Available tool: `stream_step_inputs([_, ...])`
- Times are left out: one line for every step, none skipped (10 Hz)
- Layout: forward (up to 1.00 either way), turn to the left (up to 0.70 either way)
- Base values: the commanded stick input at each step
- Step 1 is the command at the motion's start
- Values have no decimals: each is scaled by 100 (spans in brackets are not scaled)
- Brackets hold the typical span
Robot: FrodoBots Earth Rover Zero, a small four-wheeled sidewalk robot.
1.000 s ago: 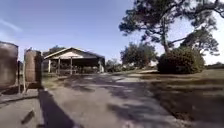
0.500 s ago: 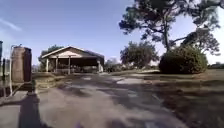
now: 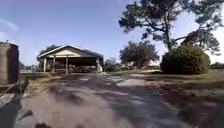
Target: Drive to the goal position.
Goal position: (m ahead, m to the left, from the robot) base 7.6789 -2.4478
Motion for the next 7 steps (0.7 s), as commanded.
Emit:
stream_step_inputs([100, 2])
stream_step_inputs([100, 2])
stream_step_inputs([100, 0])
stream_step_inputs([100, -4])
stream_step_inputs([100, -30])
stream_step_inputs([100, -37])
stream_step_inputs([100, -18])
